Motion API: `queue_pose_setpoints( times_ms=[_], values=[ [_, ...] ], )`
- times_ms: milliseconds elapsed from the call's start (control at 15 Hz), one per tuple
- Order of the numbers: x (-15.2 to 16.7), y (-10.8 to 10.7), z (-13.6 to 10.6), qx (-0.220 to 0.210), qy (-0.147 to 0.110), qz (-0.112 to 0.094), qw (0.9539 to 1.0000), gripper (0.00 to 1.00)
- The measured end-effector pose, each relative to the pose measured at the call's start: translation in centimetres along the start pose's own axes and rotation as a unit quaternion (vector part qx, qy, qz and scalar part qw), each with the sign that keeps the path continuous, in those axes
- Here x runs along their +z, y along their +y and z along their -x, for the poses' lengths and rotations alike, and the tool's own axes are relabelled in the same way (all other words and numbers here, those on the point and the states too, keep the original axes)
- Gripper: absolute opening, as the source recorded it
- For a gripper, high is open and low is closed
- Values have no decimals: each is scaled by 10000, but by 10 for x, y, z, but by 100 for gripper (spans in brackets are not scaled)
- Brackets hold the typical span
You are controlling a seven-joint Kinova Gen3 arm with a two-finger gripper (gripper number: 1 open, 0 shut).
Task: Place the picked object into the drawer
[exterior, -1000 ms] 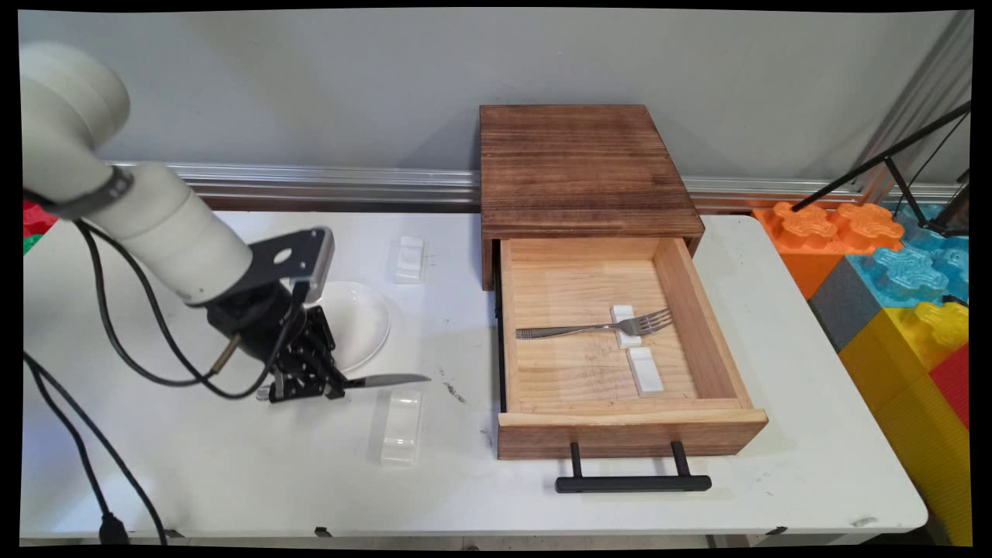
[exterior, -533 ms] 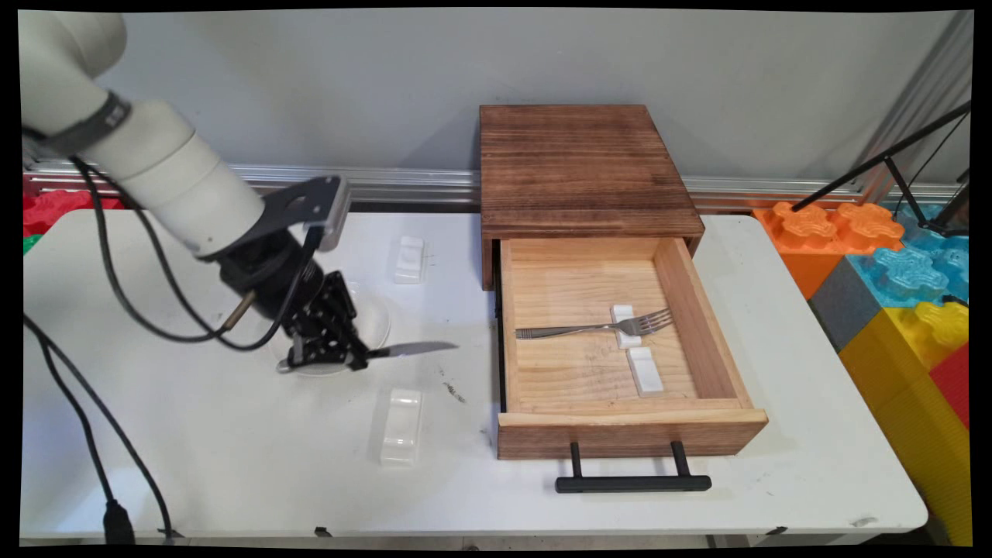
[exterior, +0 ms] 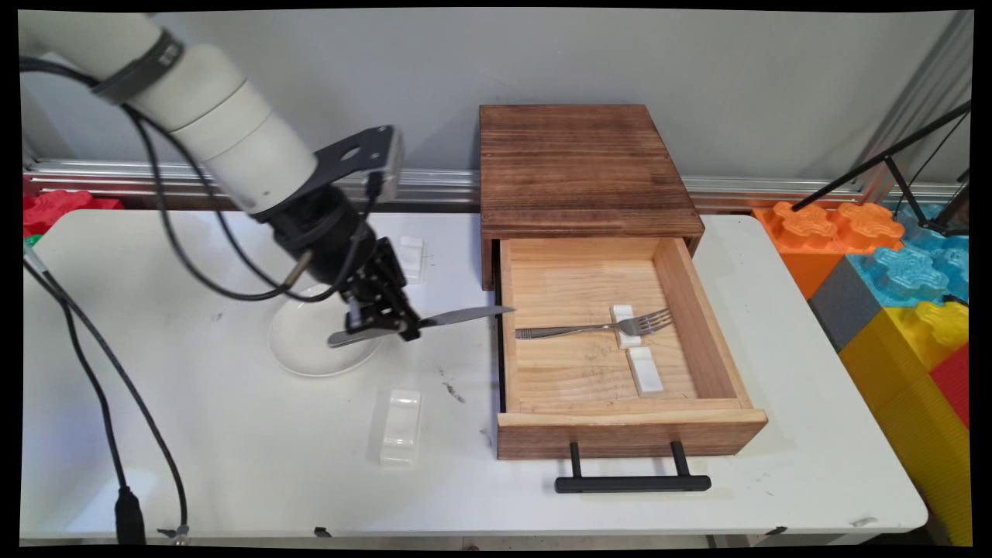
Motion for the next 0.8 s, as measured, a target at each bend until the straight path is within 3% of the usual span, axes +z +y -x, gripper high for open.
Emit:
queue_pose_setpoints(
  times_ms=[800],
  values=[
    [29,-11,-101,-86,650,-72,9978,0]
  ],
)
